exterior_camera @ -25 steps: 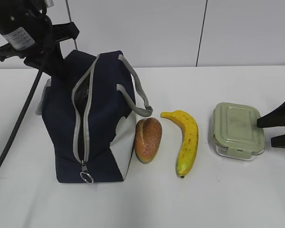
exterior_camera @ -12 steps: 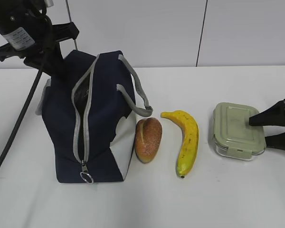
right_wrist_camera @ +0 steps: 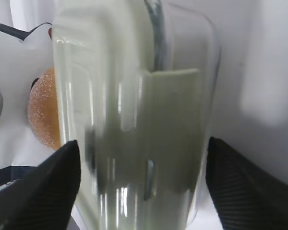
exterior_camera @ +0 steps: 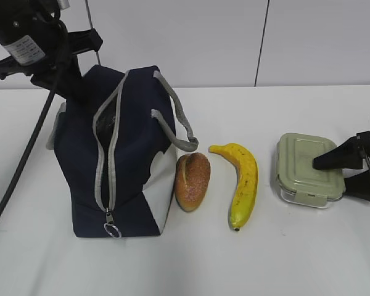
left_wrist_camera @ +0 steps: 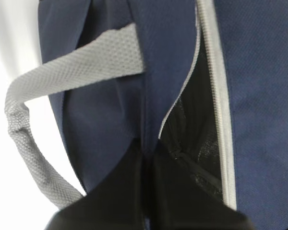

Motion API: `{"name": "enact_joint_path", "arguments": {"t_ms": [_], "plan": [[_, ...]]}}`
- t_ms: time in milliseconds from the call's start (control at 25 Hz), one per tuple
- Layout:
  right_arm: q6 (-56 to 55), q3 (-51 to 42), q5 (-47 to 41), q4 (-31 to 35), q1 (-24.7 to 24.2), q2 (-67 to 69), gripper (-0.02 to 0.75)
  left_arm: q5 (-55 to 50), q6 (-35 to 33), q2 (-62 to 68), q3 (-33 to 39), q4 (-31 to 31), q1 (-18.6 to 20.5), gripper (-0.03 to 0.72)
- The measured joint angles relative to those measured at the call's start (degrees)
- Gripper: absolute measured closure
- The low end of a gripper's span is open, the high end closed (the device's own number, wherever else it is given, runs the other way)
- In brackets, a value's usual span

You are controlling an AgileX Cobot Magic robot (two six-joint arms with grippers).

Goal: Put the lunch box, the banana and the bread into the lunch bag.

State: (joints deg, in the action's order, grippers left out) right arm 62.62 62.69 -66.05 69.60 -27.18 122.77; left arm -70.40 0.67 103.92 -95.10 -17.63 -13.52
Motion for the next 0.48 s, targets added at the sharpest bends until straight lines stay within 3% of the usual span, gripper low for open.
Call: {"name": "enact_joint_path", "arguments": {"t_ms": [200,280,480], "plan": [[0.0,0.1,-0.1,0.2,0.1,0.4,0.220,0.0,0.0,0.0,0.0,0.0,0.0,0.688],[0.0,0.1,-0.9,0.6,0.1,0.4,0.323,0.0,0.0,0.0,0.0,0.0,0.0,0.688],[0.0,0.1,-1.0,0.9,0.1,0.4,0.358,0.0,0.0,0.0,0.0,0.1,0.0,0.688]]}}
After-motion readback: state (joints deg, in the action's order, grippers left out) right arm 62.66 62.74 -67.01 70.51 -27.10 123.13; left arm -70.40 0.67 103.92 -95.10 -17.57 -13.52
